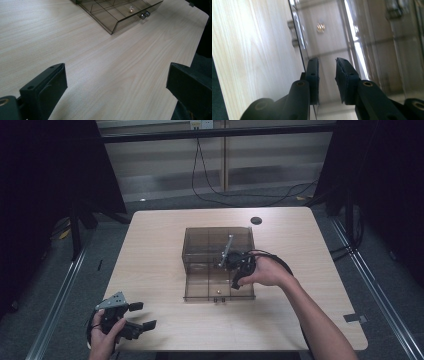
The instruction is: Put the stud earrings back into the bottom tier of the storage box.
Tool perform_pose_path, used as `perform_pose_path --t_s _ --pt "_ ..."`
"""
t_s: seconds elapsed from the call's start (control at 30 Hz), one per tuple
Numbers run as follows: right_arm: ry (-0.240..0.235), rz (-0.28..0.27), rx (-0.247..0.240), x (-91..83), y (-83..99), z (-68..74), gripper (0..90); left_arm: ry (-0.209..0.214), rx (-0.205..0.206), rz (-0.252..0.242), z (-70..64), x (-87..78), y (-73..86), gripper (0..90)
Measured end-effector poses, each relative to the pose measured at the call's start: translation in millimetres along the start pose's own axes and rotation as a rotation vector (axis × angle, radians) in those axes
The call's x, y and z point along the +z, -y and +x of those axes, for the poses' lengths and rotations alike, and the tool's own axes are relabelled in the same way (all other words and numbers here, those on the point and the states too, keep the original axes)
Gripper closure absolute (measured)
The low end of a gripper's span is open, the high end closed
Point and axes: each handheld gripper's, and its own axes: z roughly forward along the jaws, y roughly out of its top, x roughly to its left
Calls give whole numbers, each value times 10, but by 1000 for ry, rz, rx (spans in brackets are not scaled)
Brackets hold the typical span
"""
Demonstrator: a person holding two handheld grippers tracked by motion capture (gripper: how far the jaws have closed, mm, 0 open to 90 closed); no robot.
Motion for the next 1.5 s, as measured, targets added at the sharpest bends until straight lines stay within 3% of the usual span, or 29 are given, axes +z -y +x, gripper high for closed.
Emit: perform_pose_path --t_s 0.27,0.43,0.73,0.9,1.07,1.5 --pt "37 -31 45 -181 298 -96 712 0 -1 1 -1 1 1 30" --pt "50 -19 80 -240 478 -145 702 -1 0 8 -3 0 -1 30" --pt "75 2 136 -204 751 -308 692 -2 1 9 0 0 1 30" --pt "85 46 175 -118 897 -403 677 -1 1 11 3 3 0 30" --pt "96 79 196 -72 964 -475 653 -3 -2 6 2 2 -1 30" --pt "94 130 174 168 920 -592 659 1 -5 -1 6 -1 3 30"
